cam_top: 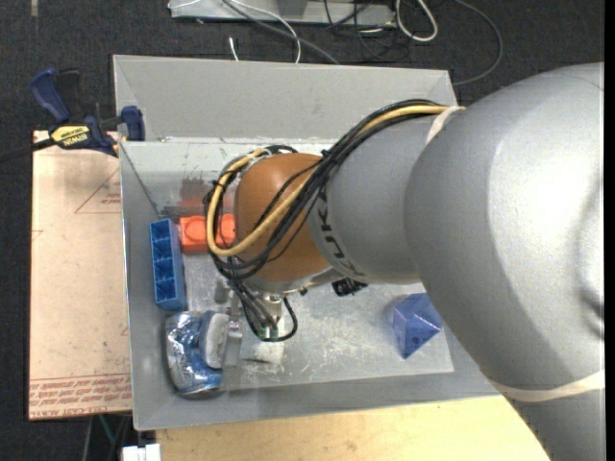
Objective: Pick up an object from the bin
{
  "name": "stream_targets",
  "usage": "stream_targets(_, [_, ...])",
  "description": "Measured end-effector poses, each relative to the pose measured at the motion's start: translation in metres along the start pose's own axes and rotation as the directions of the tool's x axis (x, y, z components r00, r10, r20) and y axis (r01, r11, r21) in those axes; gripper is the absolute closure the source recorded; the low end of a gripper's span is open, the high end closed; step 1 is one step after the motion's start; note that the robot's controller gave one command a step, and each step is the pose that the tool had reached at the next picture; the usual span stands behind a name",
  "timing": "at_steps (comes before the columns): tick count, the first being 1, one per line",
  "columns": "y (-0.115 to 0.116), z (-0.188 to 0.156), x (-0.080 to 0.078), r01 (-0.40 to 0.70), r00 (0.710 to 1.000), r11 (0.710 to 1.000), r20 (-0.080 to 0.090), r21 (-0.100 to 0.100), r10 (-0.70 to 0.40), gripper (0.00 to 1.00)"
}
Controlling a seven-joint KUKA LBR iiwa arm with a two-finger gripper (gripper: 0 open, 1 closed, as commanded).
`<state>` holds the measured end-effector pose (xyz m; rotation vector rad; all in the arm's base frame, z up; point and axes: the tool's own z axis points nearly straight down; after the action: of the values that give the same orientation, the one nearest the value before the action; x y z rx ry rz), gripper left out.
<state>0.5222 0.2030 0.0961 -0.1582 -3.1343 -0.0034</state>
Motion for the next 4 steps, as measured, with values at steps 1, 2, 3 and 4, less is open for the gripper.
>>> stream_targets(1, [0.004,-0.003,-0.002,0.03,1.0,1.0,0.005,0.0,-0.03,0.0])
stream_targets(2, [-0.01,-0.025,0.027,0.2,0.98,0.98,0.001,-0.001,-0.2,0.0])
stream_targets(3, [-0.035,0.01,0.016,0.34,0.94,0.94,0.01,0.0,-0.34,0.0])
stream_targets(4, [-0.013,0.025,0.021,0.47,0.883,0.883,0.016,-0.001,-0.47,0.0])
